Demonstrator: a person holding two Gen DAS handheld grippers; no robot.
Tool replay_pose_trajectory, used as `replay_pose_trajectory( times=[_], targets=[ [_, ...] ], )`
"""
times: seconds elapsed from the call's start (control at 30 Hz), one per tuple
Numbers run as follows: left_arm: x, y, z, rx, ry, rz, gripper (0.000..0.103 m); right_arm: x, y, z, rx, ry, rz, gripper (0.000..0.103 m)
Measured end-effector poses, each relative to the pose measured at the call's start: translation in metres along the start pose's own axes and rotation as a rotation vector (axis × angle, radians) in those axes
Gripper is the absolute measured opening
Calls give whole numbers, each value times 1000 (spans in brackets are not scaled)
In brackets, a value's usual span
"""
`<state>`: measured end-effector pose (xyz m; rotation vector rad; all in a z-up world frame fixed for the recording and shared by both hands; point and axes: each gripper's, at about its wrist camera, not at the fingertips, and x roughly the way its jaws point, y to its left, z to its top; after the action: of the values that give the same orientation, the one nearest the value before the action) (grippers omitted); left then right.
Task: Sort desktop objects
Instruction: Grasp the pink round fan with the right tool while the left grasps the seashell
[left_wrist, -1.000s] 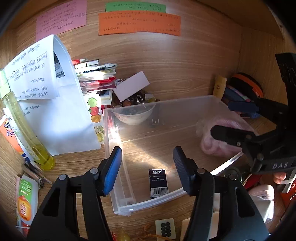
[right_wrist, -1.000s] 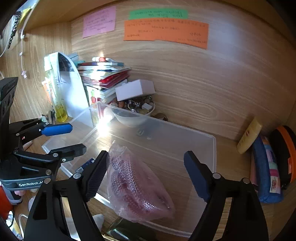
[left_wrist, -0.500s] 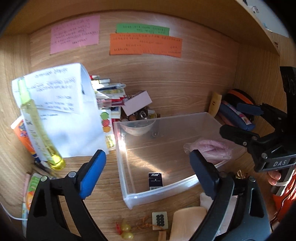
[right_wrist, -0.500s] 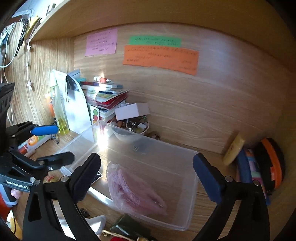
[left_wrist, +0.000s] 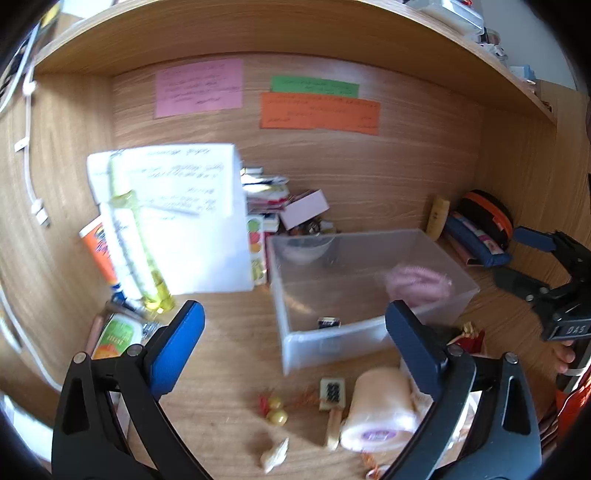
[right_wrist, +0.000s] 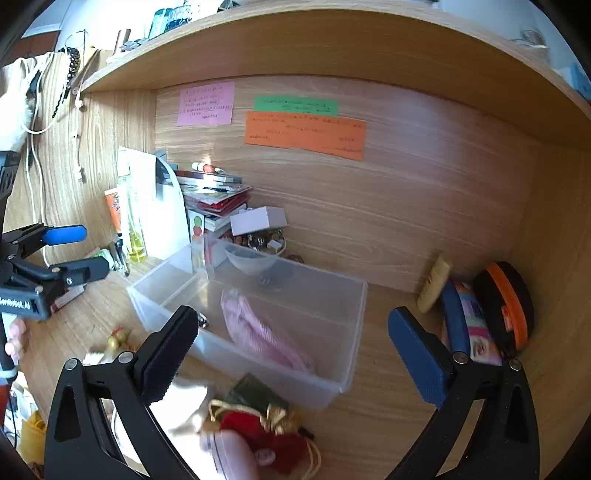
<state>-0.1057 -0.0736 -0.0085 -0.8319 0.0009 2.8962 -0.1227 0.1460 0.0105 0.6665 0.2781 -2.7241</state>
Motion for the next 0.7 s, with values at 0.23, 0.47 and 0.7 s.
replay_pose_trajectory(
  times=[0.23, 0.47, 0.7],
  targets=[
    [-10, 19, -30, -30, 53, 45, 100, -14, -12, -33, 38, 54, 13, 102],
    [-13, 28, -65, -38, 111, 93, 100, -20, -15, -70, 88, 133, 85, 102],
    [-16, 24, -96, -10, 148, 108, 83, -25, -5, -96, 58, 159, 99, 102]
  ],
)
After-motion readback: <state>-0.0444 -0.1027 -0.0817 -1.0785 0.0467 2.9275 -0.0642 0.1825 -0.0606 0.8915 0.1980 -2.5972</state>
